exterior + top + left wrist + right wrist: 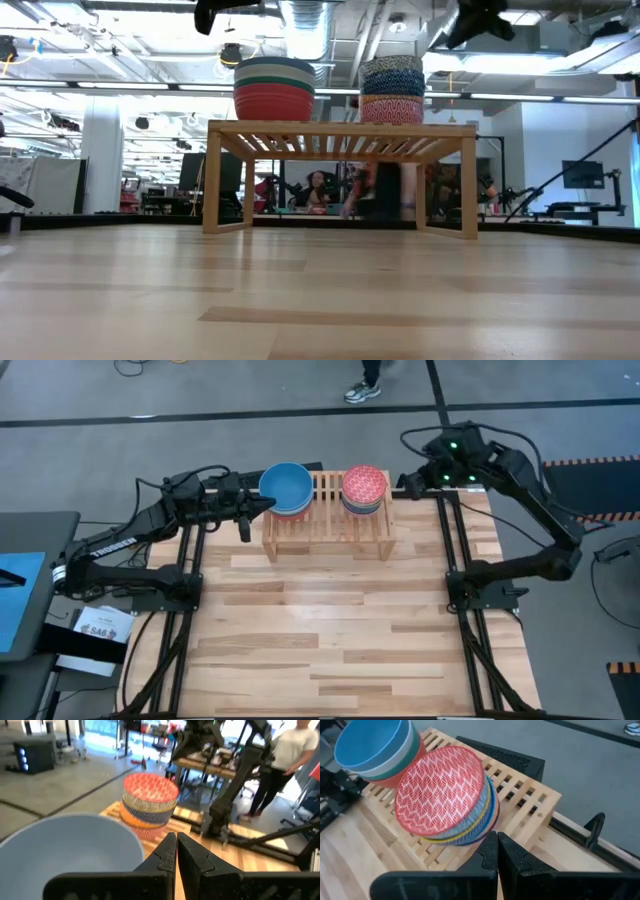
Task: Place and stack bowls onto a shelf
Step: Adjust the small stacked bowls on the shelf
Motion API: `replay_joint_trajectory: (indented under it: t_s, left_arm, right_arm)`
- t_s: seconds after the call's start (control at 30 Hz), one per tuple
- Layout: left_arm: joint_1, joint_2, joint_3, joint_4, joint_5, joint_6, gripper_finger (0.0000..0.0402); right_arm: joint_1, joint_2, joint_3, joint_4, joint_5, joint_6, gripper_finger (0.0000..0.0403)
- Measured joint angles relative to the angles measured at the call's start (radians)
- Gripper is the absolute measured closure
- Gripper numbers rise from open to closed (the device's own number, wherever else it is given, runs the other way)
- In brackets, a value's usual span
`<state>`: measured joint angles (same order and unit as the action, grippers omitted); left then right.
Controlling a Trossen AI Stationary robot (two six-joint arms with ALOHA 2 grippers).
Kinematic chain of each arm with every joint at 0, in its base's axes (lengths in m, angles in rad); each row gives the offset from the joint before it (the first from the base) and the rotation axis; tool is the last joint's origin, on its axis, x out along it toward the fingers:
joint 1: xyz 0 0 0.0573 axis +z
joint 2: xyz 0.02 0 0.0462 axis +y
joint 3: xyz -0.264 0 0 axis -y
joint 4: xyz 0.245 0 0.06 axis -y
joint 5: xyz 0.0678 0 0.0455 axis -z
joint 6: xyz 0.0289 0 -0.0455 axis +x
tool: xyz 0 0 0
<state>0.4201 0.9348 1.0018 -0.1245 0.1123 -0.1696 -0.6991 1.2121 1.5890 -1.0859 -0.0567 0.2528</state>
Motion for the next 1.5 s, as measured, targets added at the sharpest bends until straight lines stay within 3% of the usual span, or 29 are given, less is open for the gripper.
replay_joint_trajectory:
  t_s: [0.4, 0.63, 0.73, 0.83, 1.0, 1.17, 1.4, 1.5]
  left_arm:
    - [-0.054, 0.001, -0.164, 0.262, 0.010, -0.122, 0.0401]
    - [-0.115, -0.002, -0.194, 0.325, 0.032, -0.167, 0.0401]
    - [-0.128, -0.002, -0.194, 0.374, 0.033, -0.165, 0.0402]
    - [-0.130, -0.002, -0.194, 0.421, 0.031, -0.167, 0.0401]
    - [-0.130, -0.002, -0.194, 0.464, 0.010, -0.192, 0.0401]
    - [-0.130, -0.002, -0.194, 0.485, 0.005, -0.217, 0.0401]
    - [-0.130, -0.002, -0.194, 0.483, -0.015, -0.301, 0.0401]
    - [-0.130, -0.002, -0.194, 0.482, -0.031, -0.314, 0.0402]
  right_arm:
    - [-0.056, -0.095, -0.134, 0.016, -0.095, -0.054, 0.0382]
    - [-0.216, -0.115, -0.260, 0.163, -0.209, -0.150, 0.0382]
    - [-0.309, -0.103, -0.318, 0.287, -0.322, -0.139, 0.0382]
    - [-0.365, -0.063, -0.369, 0.406, -0.457, -0.125, 0.0382]
    - [-0.356, 0.050, -0.401, 0.620, -0.528, -0.109, 0.0383]
    - [-0.359, 0.181, -0.400, 0.869, -0.674, -0.036, 0.0383]
    - [-0.361, 0.326, -0.401, 0.948, -0.692, -0.037, 0.0383]
    - [-0.370, 0.365, -0.400, 0.952, -0.810, -0.055, 0.0383]
